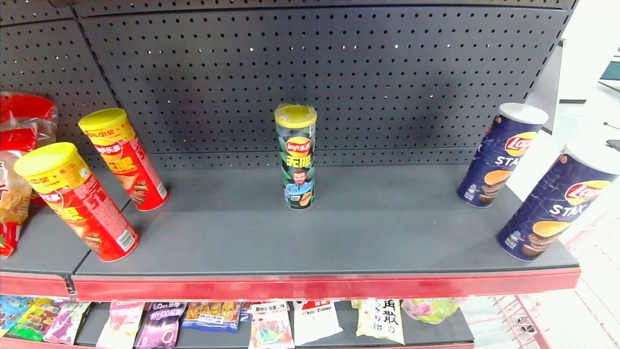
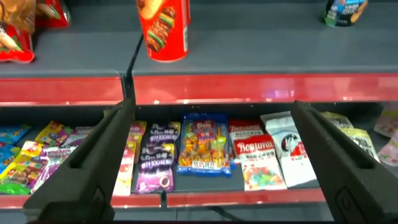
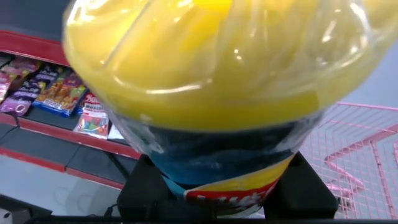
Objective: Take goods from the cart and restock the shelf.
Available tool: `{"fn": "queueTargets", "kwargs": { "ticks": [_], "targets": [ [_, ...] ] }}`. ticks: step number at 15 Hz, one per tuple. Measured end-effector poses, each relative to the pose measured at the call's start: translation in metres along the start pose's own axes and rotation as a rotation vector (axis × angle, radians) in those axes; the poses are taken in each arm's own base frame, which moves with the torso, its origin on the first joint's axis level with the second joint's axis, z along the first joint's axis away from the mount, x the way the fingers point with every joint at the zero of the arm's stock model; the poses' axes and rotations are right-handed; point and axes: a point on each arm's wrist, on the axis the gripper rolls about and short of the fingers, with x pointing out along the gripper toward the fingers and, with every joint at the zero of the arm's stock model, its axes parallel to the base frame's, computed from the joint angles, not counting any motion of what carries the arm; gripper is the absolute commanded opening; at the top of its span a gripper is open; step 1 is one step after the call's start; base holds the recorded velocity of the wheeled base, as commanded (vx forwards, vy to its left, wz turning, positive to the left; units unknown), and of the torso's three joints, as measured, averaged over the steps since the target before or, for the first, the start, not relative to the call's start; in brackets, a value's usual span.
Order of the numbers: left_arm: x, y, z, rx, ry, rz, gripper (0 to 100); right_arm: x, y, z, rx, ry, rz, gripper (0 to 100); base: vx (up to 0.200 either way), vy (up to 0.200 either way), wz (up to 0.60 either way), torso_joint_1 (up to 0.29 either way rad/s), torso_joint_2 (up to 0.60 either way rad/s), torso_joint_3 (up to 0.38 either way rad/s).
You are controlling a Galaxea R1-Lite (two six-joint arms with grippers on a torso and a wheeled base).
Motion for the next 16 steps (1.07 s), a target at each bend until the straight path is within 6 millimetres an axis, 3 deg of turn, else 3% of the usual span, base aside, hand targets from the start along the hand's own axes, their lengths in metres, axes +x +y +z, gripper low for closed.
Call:
{"fn": "queueTargets", "kwargs": {
  "ticks": [2, 5, 9, 14, 16],
  "targets": [
    [0.0, 0.0, 0.0, 0.0, 0.0, -0.001, 100, 0.001, -0.001, 0.003, -0.004, 0.001, 0.05, 0, 0.2, 0.0, 0.0, 0.017, 0.0, 0.0],
    [0.0, 0.0, 0.0, 0.0, 0.001, -0.001, 100, 0.004, -0.002, 0.014, -0.013, -0.036, 0.155, 0, 0.0, 0.0, 0.0, 0.0, 0.0, 0.0],
    [0.0, 0.0, 0.0, -0.001, 0.0, -0.001, 100, 0.018, -0.004, 0.048, -0.028, -0.073, 0.323, 0, 0.0, 0.0, 0.0, 0.0, 0.0, 0.0],
    [0.001, 0.0, 0.0, 0.002, 0.017, -0.012, 100, 0.054, 0.0, 0.093, -0.03, -0.07, 0.437, 0, 0.0, 0.0, 0.0, 0.0, 0.0, 0.0],
    [0.002, -0.001, 0.0, 0.013, 0.024, -0.044, 100, 0.072, 0.003, 0.101, -0.015, -0.079, 0.449, 0, 0.0, 0.0, 0.0, 0.0, 0.0, 0.0]
  ]
}}
